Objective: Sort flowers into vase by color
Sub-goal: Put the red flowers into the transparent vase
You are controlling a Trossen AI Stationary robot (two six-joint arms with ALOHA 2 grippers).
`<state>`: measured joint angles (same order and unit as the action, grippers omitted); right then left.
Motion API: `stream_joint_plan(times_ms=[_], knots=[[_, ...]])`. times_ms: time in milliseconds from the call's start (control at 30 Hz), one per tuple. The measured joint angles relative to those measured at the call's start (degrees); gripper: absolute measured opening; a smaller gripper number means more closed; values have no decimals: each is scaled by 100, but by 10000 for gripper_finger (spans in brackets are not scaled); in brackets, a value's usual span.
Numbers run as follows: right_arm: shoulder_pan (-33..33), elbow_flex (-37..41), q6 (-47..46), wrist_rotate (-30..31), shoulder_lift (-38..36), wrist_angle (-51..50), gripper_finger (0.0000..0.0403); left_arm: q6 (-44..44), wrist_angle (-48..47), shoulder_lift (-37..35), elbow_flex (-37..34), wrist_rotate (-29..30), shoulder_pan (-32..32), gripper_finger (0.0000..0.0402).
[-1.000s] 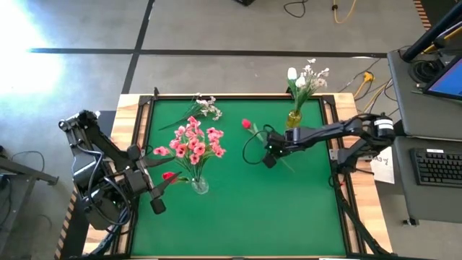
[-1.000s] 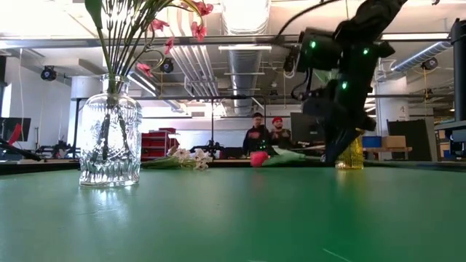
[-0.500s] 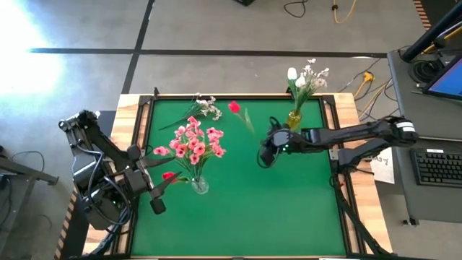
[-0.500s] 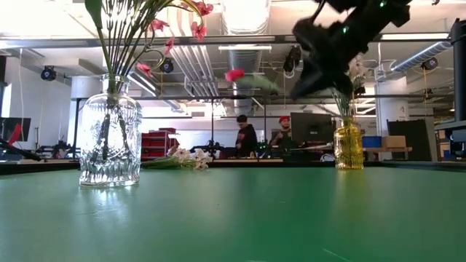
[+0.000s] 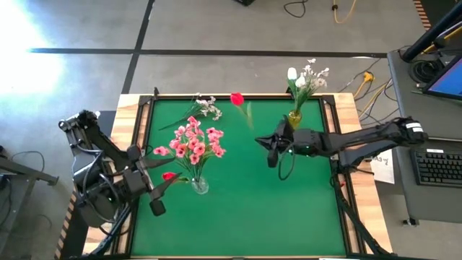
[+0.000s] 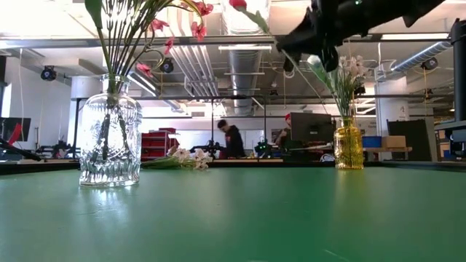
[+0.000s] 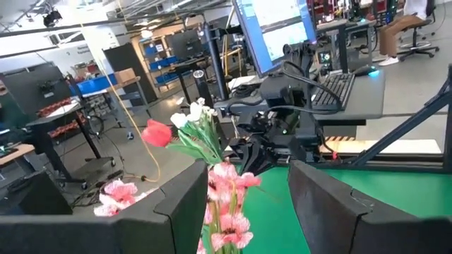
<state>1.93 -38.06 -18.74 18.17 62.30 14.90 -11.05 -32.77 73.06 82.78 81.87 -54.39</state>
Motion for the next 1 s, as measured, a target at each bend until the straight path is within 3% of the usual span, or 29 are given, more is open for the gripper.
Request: stream_joint_plan(times_ms=[233, 500, 667, 1000], knots=[[366, 55, 589, -4, -218, 788, 9, 1109, 1087, 161, 2, -645, 74, 181], [897, -125, 1262, -4, -319, 1202, 9, 2827, 2942, 502, 2, -1160, 305, 181], [1304, -184, 1749, -6, -319, 1621, 9, 2891, 3330, 587, 7, -1934, 550, 181], [2207, -195, 2522, -36, -245, 2382, 9, 2859, 4013, 991, 7, -2296, 932, 181]])
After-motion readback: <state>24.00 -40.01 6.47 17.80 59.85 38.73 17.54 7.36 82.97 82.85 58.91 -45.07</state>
